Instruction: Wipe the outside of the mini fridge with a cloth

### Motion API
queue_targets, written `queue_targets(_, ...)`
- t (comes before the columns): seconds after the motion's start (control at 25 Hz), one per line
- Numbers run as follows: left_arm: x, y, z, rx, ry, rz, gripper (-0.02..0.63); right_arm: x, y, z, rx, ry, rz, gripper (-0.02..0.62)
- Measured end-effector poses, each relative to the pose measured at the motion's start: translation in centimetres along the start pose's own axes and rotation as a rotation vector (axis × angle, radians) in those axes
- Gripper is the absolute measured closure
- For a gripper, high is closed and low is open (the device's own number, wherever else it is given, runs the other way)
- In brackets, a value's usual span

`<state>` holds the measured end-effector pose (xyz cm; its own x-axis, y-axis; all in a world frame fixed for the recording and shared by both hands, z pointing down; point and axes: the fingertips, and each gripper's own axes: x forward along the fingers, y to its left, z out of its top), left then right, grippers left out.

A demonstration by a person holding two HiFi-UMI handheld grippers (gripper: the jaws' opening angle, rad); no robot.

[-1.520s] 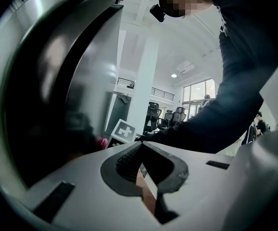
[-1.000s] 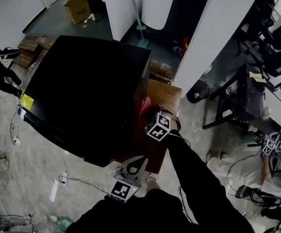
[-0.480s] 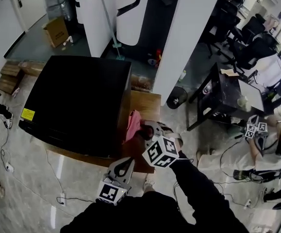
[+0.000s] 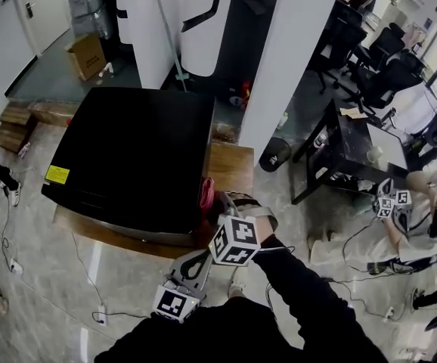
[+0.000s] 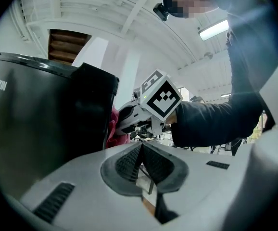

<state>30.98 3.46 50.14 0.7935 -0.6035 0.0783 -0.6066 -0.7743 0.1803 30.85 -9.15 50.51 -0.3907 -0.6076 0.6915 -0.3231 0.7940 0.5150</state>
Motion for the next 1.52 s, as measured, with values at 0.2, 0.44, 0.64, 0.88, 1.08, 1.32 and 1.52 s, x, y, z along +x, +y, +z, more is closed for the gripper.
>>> queue_targets(0.2, -1.6, 2.0, -1.2, -0.014, 0.003, 0.009, 0.6, 1.8, 0.6, -0.2, 0.003, 0.036, -0.014, 0.522)
queue_targets(0.44, -1.9, 2.6, -2.6, -0.02, 0.007, -0.012, 0.6, 4.7, 2.1, -2.1, 0.034, 0.066, 0.0, 0.522)
queue_targets(0.64, -1.4, 3.0, -5.3, -0.023, 0.037, -0.016, 0.6, 8.1, 4.0, -4.5, 0.066, 0.085, 0.035, 0.522)
queue_targets(0.88, -1.2, 4.0, -8.3, -0.026, 0.072, -0.006, 0.6, 12.6, 6.8, -7.6, 0.103, 0.115, 0.094, 0.522)
queue_targets(1.08, -0.7, 4.5, -10.4, -0.032, 0.094, 0.0, 0.6, 16.3, 9.1, -10.3, 0.122, 0.136, 0.145, 0.522)
queue_targets(1.32, -0.1, 4.7, -11.7, -0.036, 0.128, 0.023, 0.6, 19.5, 11.1, -13.5, 0.076, 0.173, 0.17, 0.522)
queue_targets(1.52, -1.0, 5.0, -12.3, -0.028, 0.147, 0.034, 0.6, 22.4, 13.8, -15.5, 0.04, 0.223, 0.222, 0.522)
